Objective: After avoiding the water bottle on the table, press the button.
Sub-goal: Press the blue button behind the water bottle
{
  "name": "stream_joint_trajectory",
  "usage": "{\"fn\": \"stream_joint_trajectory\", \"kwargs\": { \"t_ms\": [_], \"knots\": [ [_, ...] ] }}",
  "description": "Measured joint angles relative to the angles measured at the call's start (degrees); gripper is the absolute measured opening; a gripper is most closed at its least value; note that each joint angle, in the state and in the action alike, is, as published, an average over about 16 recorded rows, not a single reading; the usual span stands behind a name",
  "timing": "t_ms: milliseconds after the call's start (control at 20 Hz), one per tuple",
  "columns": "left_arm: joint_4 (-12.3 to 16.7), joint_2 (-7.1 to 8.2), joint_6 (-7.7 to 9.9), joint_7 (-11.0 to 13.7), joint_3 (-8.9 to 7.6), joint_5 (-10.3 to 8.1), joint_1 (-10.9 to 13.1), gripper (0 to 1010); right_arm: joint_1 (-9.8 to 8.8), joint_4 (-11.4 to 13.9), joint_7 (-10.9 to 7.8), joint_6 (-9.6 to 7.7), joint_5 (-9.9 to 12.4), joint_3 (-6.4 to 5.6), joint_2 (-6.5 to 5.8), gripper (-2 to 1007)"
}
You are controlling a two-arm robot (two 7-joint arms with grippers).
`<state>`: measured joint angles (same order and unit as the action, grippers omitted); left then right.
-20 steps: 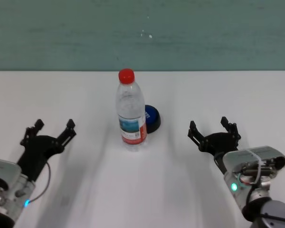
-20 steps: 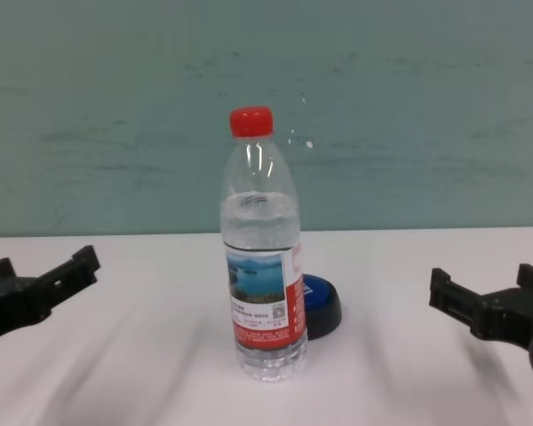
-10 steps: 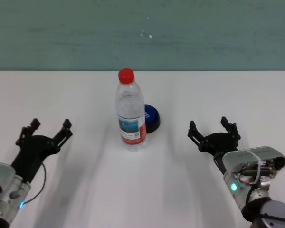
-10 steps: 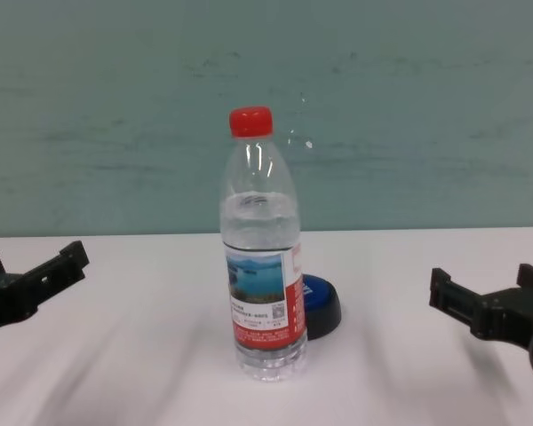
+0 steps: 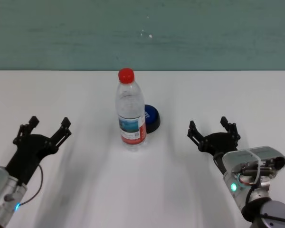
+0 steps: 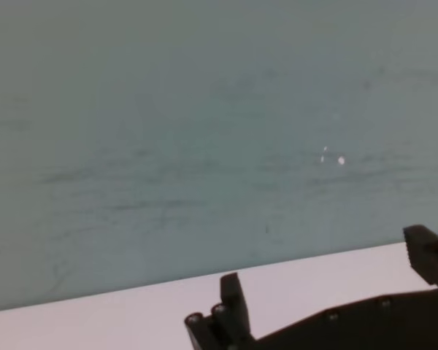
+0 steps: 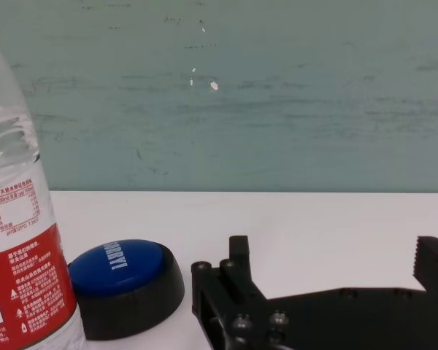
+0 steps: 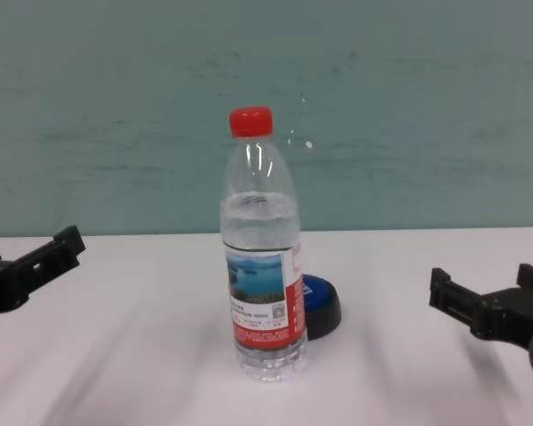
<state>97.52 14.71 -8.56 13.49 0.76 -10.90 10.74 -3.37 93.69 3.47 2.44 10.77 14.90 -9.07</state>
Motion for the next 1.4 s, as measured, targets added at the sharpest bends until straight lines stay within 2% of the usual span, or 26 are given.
{"fn": "stream_joint_trajectory", "kwargs": {
  "t_ms": [700,1400],
  "knots": [
    [3.09,2.34,-2.68,2.16,0.22,-0.59,4.13,1010,0.00,0.00,0.00,0.00,0.00,0.00,0.00,1004],
    [3.13,3.11,-4.71,2.55,1.56,0.97,5.79,1010,0.00,0.00,0.00,0.00,0.00,0.00,0.00,1004]
  ]
}}
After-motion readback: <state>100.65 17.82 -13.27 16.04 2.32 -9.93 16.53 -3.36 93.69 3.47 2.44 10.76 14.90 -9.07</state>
